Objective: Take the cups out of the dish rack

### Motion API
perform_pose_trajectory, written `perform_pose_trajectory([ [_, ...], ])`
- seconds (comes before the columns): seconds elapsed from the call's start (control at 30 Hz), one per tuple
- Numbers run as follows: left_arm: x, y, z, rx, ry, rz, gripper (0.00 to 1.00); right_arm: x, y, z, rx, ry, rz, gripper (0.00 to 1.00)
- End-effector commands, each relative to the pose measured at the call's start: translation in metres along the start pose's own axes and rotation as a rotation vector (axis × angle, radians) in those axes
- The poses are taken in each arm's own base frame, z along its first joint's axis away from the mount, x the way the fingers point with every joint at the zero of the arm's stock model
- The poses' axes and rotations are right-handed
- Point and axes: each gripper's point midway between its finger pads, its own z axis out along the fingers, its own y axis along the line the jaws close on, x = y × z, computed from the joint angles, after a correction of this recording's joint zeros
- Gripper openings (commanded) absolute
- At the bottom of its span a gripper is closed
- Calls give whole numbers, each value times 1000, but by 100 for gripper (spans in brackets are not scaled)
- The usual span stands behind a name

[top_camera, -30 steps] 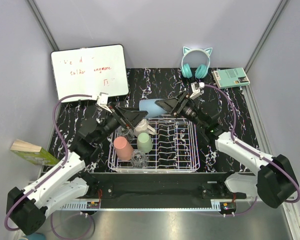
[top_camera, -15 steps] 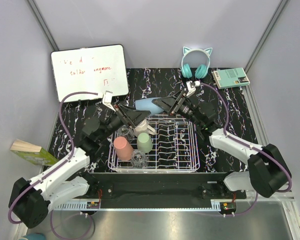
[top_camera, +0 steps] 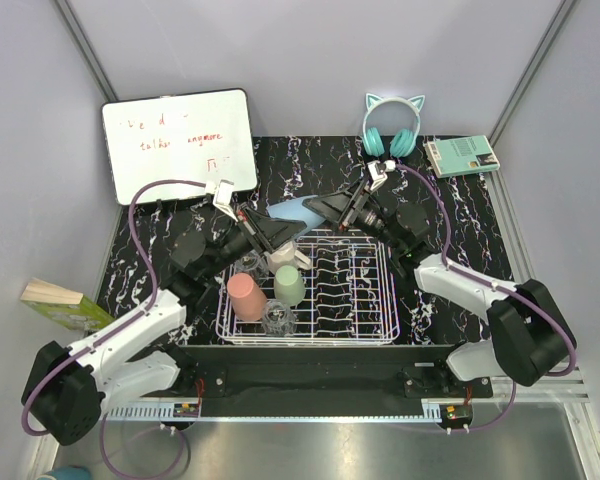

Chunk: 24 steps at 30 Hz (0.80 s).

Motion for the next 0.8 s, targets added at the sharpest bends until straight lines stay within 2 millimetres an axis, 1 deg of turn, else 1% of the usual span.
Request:
perform_pose_trajectory([
  [0.0,-3,-12,7,55,15,26,0,6,18,2,-67,51,-60,0],
  [0.07,0,-9,7,31,36,29,0,7,21,-1,-59,57,-77,0],
  [0.1,-4,-10,8,19,32,38,0,10,14,-3,-25,68,-88,1],
  [0.13,-5,-8,8,0,37,48,0,9,19,-6,-23,66,-104,16],
  [0.17,-2,-3,5,-38,54,65,0,9,18,-7,-11,67,-138,29],
  [0.2,-9,-4,5,-59,40,79,0,11,12,-9,32,78,-134,39],
  [0.23,-4,4,2,-108,68,78,0,9,19,-12,33,67,-158,54],
  [0.27,-6,5,0,-123,72,115,0,8,19,-14,45,66,-204,75],
  [0.3,-9,8,-1,-154,69,127,0,9,15,-17,81,75,-206,86],
  [0.33,-11,8,-2,-175,79,134,0,5,23,-20,86,55,-231,95],
  [0.37,-14,8,-5,-187,72,152,0,3,22,-23,102,48,-268,100],
  [0.4,-15,8,-6,-197,73,161,0,0,16,-25,152,35,-270,100],
  [0.43,-15,9,-8,-216,79,164,0,-3,23,-30,158,16,-290,100],
  [0.5,-20,8,-12,-229,66,191,0,-8,19,-36,217,-3,-326,100],
  [0.53,-20,10,-15,-249,69,193,0,-16,24,-40,239,-44,-346,100],
  [0.57,-27,7,-17,-262,48,213,0,-20,24,-44,262,-61,-375,100],
  [0.6,-30,7,-18,-276,45,225,0,-28,17,-49,325,-95,-380,100],
  [0.63,-28,13,-23,-321,67,228,0,-33,23,-55,345,-127,-398,100],
  [0.67,-43,8,-23,-351,38,267,0,-40,23,-60,377,-152,-425,100],
  [0.7,-51,8,-25,-381,31,287,0,-41,13,-68,444,-156,-421,100],
  [0.73,-47,18,-32,-450,69,291,0,-52,15,-76,484,-212,-440,100],
  [0.77,-64,18,-31,-499,47,339,0,-55,13,-82,525,-219,-462,100],
])
